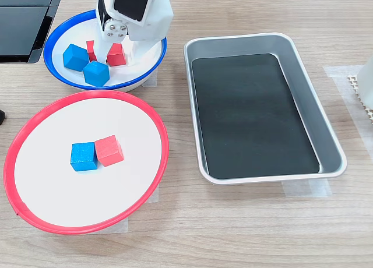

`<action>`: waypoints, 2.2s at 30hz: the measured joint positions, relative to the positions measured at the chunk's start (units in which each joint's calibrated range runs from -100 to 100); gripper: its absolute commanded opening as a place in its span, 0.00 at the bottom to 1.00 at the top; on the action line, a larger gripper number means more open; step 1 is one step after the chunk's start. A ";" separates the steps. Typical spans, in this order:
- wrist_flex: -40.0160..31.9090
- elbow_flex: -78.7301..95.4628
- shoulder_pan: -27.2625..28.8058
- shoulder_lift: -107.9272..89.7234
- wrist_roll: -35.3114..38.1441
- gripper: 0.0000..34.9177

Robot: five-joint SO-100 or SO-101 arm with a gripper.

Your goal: Relocate any misplaced blocks to their matching dishes.

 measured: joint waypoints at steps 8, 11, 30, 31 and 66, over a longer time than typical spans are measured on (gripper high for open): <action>-0.24 -1.00 0.97 0.43 -0.10 0.31; -0.24 -1.00 1.42 0.43 -0.10 0.32; -1.47 0.09 2.74 -0.17 1.47 0.01; -1.55 0.18 2.74 -0.17 1.47 0.01; -0.33 8.89 -26.37 -16.45 7.81 0.01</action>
